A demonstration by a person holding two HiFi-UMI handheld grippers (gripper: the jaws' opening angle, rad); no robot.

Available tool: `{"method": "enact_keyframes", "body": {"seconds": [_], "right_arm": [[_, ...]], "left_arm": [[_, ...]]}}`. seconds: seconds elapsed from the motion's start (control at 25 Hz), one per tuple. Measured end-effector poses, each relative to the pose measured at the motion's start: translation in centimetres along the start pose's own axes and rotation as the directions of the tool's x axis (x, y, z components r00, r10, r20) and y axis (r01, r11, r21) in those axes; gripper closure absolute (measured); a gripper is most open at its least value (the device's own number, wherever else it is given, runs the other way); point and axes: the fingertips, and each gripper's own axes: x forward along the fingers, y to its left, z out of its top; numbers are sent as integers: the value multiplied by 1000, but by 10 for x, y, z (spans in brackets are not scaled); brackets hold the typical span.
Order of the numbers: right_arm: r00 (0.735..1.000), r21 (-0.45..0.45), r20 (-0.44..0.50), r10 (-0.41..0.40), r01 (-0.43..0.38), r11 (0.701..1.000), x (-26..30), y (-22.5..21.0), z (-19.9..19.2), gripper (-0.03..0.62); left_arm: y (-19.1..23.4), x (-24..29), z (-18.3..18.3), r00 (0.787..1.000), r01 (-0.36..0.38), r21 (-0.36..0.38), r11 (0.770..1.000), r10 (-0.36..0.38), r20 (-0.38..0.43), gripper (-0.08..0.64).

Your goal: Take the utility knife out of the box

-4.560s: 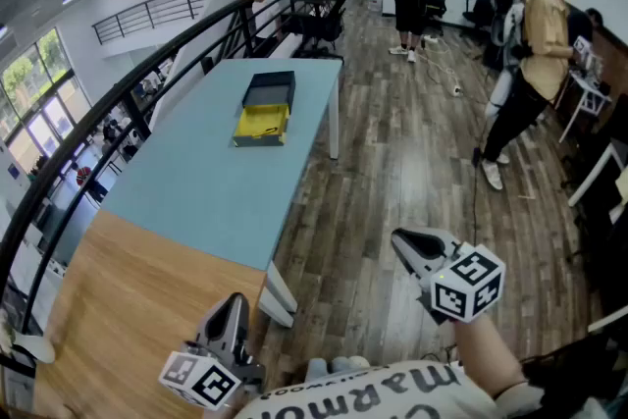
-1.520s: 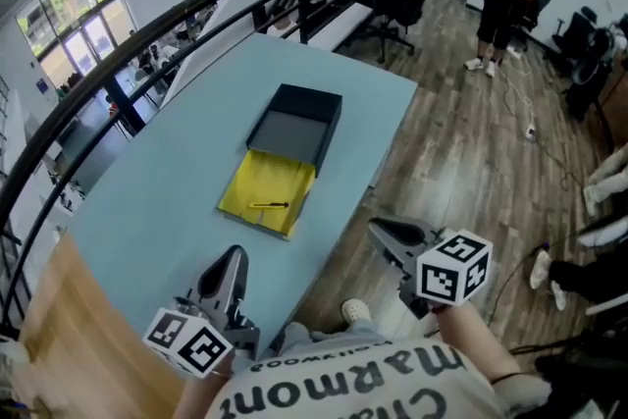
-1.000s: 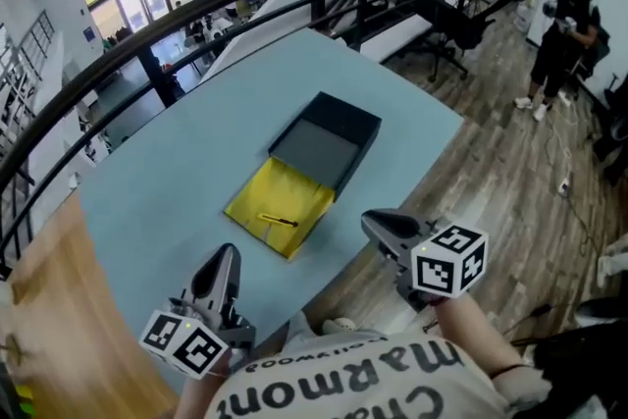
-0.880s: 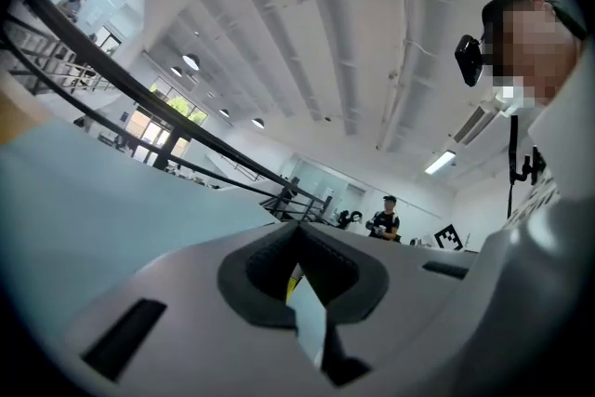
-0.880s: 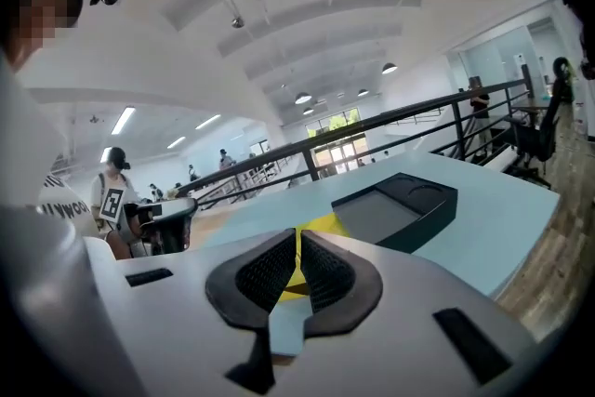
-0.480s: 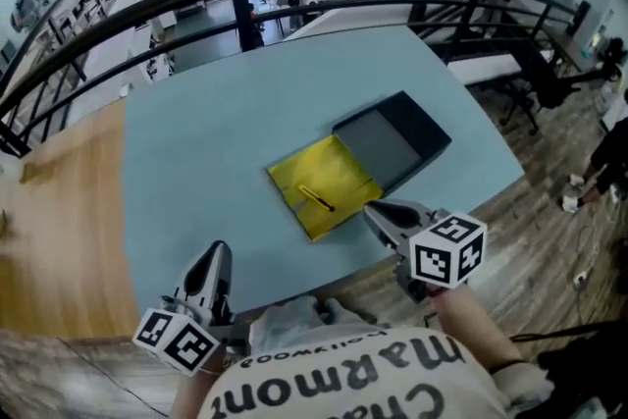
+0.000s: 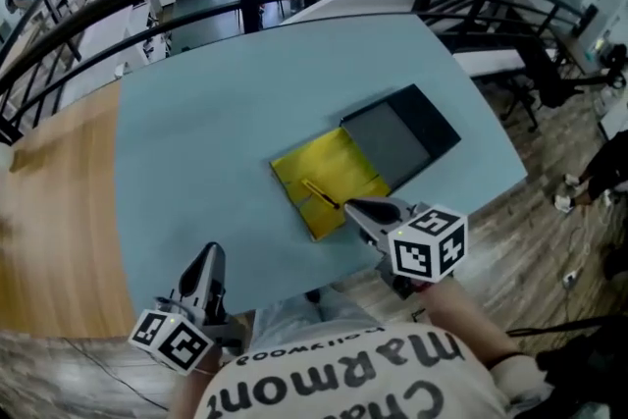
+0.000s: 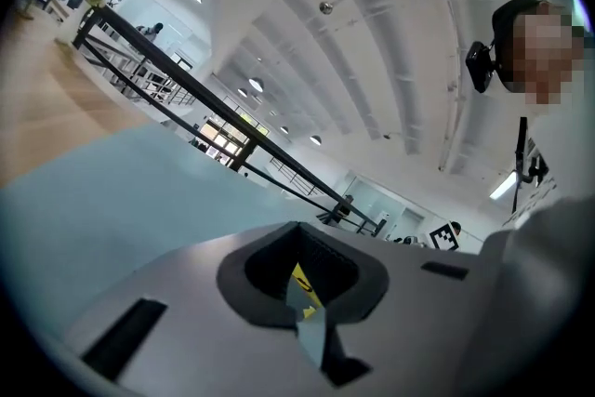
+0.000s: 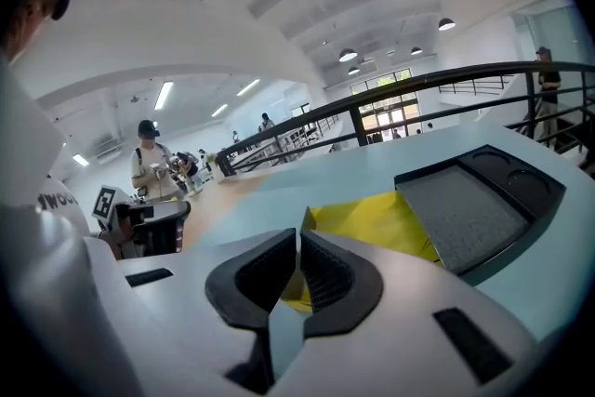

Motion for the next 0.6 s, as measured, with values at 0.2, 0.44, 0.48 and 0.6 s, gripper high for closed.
{"method": "enact_keyframes", "body": {"seconds": [0.2, 0.44, 0.48, 0.6], "right_arm": [[997, 9, -72, -32, 33, 999, 19, -23, -6, 549], [980, 71, -199, -26, 41, 997, 47, -42, -27, 549], [975, 61, -221, -27, 41, 997, 52, -43, -32, 549], [960, 9, -275, -52, 57, 998, 68, -47, -40, 549]], "left_arm": [[16, 45, 12, 999, 43, 51, 998, -42, -25, 558], [28, 77, -5, 989, 64, 84, 994, -52, -137, 558], [31, 80, -6, 988, 66, 76, 995, -54, -144, 558], [44, 87, -3, 986, 65, 63, 996, -55, -155, 558]]}}
